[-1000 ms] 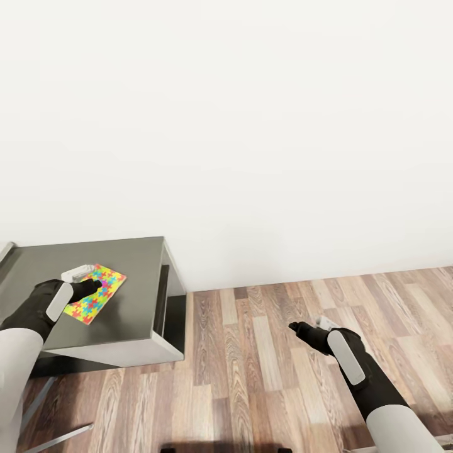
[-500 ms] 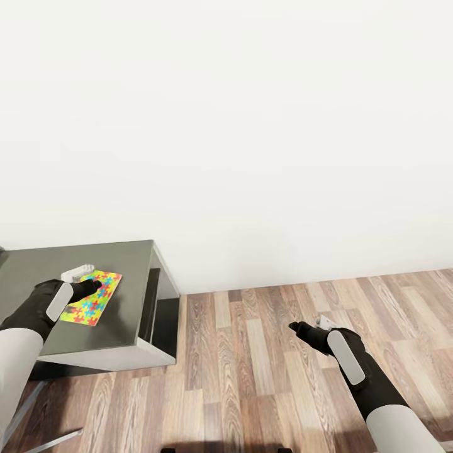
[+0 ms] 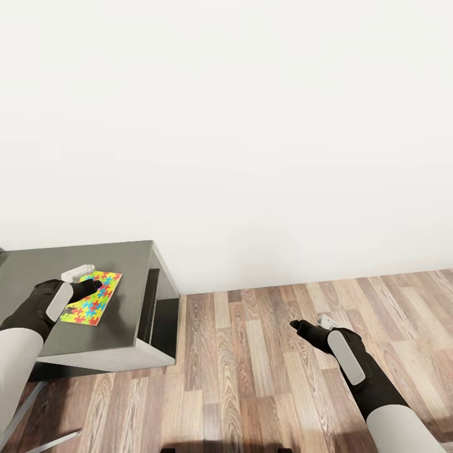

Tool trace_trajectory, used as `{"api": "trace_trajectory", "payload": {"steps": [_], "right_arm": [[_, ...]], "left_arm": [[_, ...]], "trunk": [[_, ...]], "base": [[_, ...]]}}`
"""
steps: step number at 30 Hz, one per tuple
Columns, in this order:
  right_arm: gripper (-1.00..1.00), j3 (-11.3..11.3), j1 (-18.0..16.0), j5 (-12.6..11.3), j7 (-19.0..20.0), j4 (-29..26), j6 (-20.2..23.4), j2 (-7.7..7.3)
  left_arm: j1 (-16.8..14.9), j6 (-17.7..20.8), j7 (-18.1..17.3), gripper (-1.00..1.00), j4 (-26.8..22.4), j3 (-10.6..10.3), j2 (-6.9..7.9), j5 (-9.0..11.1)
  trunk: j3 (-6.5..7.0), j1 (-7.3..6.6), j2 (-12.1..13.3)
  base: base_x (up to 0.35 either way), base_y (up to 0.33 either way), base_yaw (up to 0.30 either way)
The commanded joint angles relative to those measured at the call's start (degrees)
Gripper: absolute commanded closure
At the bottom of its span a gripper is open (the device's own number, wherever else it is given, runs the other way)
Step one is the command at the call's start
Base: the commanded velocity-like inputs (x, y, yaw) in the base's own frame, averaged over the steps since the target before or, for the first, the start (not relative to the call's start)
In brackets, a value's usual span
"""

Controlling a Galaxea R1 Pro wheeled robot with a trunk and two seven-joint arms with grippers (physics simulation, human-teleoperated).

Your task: Put all the toys in the child's room - the three board games (two on the bed and one on the table), the two jigsaw puzzles on the table, and the tennis ball on the table - inside the toy box on the table in the child's room.

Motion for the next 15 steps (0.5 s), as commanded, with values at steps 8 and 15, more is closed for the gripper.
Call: {"api": "trace_trajectory", "payload": {"steps": [8, 15], "right_arm": [[-1.0, 0.06, -0.03, -0.6, -0.53, -0.18, 0.13, -0.03], [-1.0, 0.06, -0.03, -0.61, -0.53, -0.18, 0.13, -0.03]], "left_arm": [[0.03, 0.19, 0.29, -1.0, 2.55, -0.05, -0.04, 1.52], [0.04, 0.21, 0.29, -1.0, 2.55, -0.05, -0.04, 1.52]], "trunk": [[-0.09, 0.05, -0.07], [-0.09, 0.05, -0.07]], "base": [[0.0, 0.0, 0.0], [0.0, 0.0, 0.0]]}}
